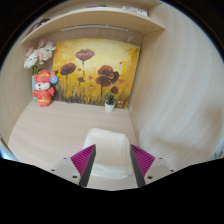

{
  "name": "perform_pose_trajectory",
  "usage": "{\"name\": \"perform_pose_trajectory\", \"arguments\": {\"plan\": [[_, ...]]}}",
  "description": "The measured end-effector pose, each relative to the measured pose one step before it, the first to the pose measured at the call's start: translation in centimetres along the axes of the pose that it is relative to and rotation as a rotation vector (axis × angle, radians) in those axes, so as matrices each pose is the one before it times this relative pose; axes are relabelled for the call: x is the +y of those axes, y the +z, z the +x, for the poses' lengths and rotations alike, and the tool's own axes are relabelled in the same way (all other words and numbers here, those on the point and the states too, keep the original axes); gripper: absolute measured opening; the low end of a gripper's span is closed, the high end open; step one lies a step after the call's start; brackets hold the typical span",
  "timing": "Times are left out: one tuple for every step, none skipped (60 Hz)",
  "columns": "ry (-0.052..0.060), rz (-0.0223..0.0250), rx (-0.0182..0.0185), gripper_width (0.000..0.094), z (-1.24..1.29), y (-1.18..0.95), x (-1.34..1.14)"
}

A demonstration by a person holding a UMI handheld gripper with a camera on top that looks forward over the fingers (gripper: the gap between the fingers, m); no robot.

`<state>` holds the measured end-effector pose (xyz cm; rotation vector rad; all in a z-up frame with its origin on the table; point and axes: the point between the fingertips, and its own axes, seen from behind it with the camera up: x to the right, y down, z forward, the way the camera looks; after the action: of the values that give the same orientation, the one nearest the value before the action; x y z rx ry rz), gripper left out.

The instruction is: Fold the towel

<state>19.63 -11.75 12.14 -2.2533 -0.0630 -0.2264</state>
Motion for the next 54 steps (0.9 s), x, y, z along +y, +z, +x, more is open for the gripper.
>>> {"name": "perform_pose_trajectory", "arguments": {"plan": [[0.0103,0.00761,-0.00484,0.0678,-0.805,-0.913,-0.594],[0.0111,0.01231,-0.01229,0.0682,-0.698,-0.722,-0.457],[0.0132,0.01109,-0.00968,0.0685,-0.84,-0.785,-0.477],[0.0126,0.01272,-0.0138,0.0685,-0.72,-0.669,-0.385],[0.0117,0.01542,-0.01591,0.0685,-0.622,-0.522,-0.209],[0.0115,0.01049,-0.01368,0.0686,-0.786,-0.689,-0.285],[0.0092,0.01165,-0.014,0.0686,-0.803,-0.687,-0.277],[0.007,0.01212,-0.01357,0.0687,-0.769,-0.673,-0.284],[0.005,0.01205,-0.01146,0.0688,-0.72,-0.633,-0.269],[0.004,0.00979,-0.00817,0.0688,-0.655,-0.624,-0.205],[0.0037,0.00668,-0.00503,0.0687,-0.62,-0.601,-0.112],[0.0034,0.00019,-0.00114,0.069,-0.738,-0.694,-0.123],[0.0007,0.00208,-0.00478,0.069,-0.646,-0.606,0.042],[-0.0015,0.00266,-0.00595,0.0691,-0.697,-0.592,0.024],[-0.0029,0.00437,-0.00596,0.0691,-0.699,-0.608,0.004],[-0.0036,0.00535,-0.00485,0.0693,-0.642,-0.585,0.005],[-0.0012,0.00433,-0.00054,0.0693,-0.85,-0.559,0.099],[-0.0039,0.00285,-0.00376,0.0696,-0.618,-0.594,0.117],[-0.0035,0.00315,-0.00515,0.0699,-0.603,-0.51,0.151],[-0.0029,0.00193,-0.00424,0.0702,-0.595,-0.559,0.143],[-0.003,0.00117,-0.00322,0.071,-0.55,-0.644,0.126],[-0.0029,0.00304,-0.00201,0.0718,-0.555,-0.476,0.203],[-0.0013,0.00199,-0.0021,0.0728,-0.5,-0.568,0.213],[0.0007,0.00139,-0.00196,0.0735,-0.515,-0.654,0.17],[0.0008,0.00432,-0.00105,0.0737,-0.459,-0.569,0.138],[0.0003,0.00491,-0.00011,0.0736,-0.447,-0.554,0.105],[0.0007,0.0045,-0.00167,0.0736,-0.444,-0.513,0.173],[0.0022,0.00209,-0.00268,0.0738,-0.494,-0.478,0.225],[0.001,0.00152,-0.00559,0.0744,-0.406,-0.454,0.357],[0.0003,-0.0008,-0.00399,0.0753,-0.441,-0.508,0.241],[0.0002,-0.00147,0.00004,0.0763,-0.543,-0.357,0.143],[-0.003,-0.00076,-0.00043,0.0772,-0.306,-0.433,0.172],[-0.0045,0.00054,0.00025,0.0777,-0.274,-0.39,0.206],[-0.0061,-0.00001,0.00202,0.0783,-0.181,-0.387,0.206],[-0.0059,-0.00192,0.00236,0.0788,-0.212,-0.376,0.242],[-0.0055,-0.00403,0.00142,0.0794,-0.199,-0.376,0.3],[-0.0045,-0.00436,0.00129,0.08,-0.153,-0.356,0.272],[-0.0041,-0.00195,0.00113,0.0808,-0.165,-0.336,0.2],[-0.0038,0.00008,0.00108,0.0812,-0.183,-0.333,0.14],[-0.0032,0.00156,0.00018,0.0812,-0.193,-0.28,0.093],[-0.0021,0.00139,-0.00127,0.0813,-0.231,-0.305,0.117],[-0.0017,0.00055,-0.00151,0.0815,-0.232,-0.288,0.129],[-0.0021,-0.00076,-0.00151,0.0815,-0.184,-0.247,0.125],[-0.0028,-0.00064,-0.00098,0.0815,-0.218,-0.203,0.123],[-0.0058,-0.00061,-0.00572,0.0815,0.161,-0.292,0.058],[-0.0001,0.00146,0.00036,0.0816,-0.35,-0.207,0.019],[-0.0023,0.00325,-0.00286,0.0816,-0.166,-0.221,0.014],[-0.0019,0.00261,-0.00274,0.0814,-0.23,-0.212,-0.004],[-0.0012,0.0008,-0.00358,0.0814,-0.18,-0.214,0.009],[-0.0003,-0.0002,-0.00285,0.0815,-0.167,-0.215,0.061],[-0.0011,-0.00006,-0.00182,0.0814,-0.128,-0.197,0.074],[-0.0018,0.00087,-0.00021,0.0815,-0.088,-0.168,0.047],[-0.0016,0.0017,0.00124,0.0816,-0.065,-0.149,0.007],[0.0002,0.00228,0.00163,0.0816,-0.046,-0.122,0.002]]}}
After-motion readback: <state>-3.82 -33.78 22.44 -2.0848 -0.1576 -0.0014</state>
